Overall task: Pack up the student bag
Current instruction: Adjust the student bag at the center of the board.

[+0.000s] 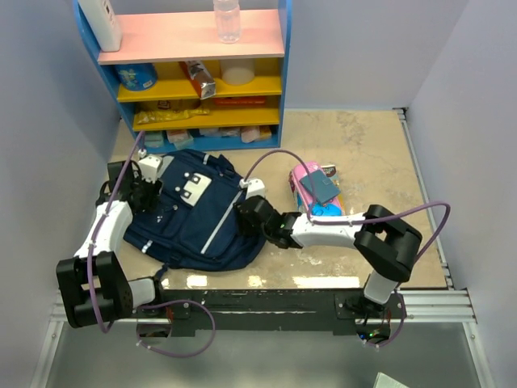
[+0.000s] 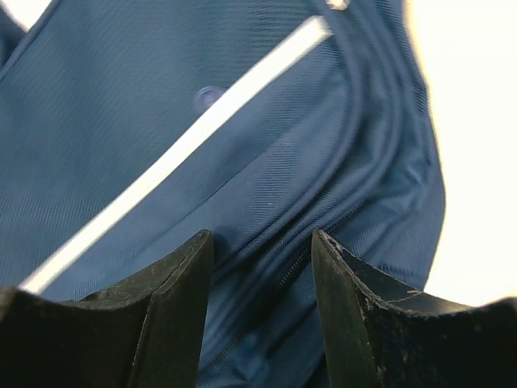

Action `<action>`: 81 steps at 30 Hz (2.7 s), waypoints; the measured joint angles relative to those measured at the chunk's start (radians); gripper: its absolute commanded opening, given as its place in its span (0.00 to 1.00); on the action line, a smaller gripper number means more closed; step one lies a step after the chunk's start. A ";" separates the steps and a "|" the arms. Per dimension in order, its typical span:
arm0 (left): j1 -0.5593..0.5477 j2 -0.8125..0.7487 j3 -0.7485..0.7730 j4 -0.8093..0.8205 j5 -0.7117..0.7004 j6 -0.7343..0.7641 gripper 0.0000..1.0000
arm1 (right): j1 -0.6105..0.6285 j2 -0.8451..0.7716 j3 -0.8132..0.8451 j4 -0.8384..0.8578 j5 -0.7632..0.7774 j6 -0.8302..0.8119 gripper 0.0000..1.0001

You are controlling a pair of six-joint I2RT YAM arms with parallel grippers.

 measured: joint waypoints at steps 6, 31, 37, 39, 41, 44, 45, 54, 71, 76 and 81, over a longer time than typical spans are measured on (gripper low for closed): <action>0.005 0.000 0.055 -0.046 0.023 0.006 0.76 | 0.150 -0.017 -0.002 -0.015 -0.010 0.053 0.61; -0.182 -0.016 0.160 -0.246 0.401 0.078 0.86 | -0.017 -0.069 -0.006 0.032 -0.106 0.142 0.56; -0.219 0.070 0.173 -0.205 0.422 0.075 0.86 | -0.043 -0.058 -0.010 0.069 -0.127 0.184 0.56; -0.235 0.102 0.173 -0.186 0.419 0.075 0.86 | -0.056 -0.059 -0.017 0.089 -0.135 0.197 0.56; -0.253 0.130 0.173 -0.166 0.410 0.074 0.86 | -0.069 -0.059 -0.030 0.108 -0.141 0.206 0.56; -0.288 0.170 0.173 -0.135 0.386 0.073 0.86 | -0.098 -0.059 -0.040 0.112 -0.149 0.216 0.55; -0.299 0.182 0.173 -0.126 0.380 0.072 0.86 | -0.109 -0.056 -0.040 0.114 -0.156 0.217 0.55; -0.319 0.210 0.165 -0.075 0.338 0.056 0.86 | -0.139 0.028 -0.027 0.158 -0.208 0.227 0.38; -0.418 0.209 0.109 0.006 0.238 0.039 0.84 | -0.132 -0.109 -0.218 0.268 -0.240 0.269 0.00; -0.490 0.216 0.103 0.043 0.201 0.036 0.82 | -0.132 -0.228 -0.330 0.270 -0.225 0.289 0.06; -0.516 0.270 0.127 0.075 0.187 0.023 0.81 | -0.124 -0.317 -0.395 0.257 -0.212 0.294 0.12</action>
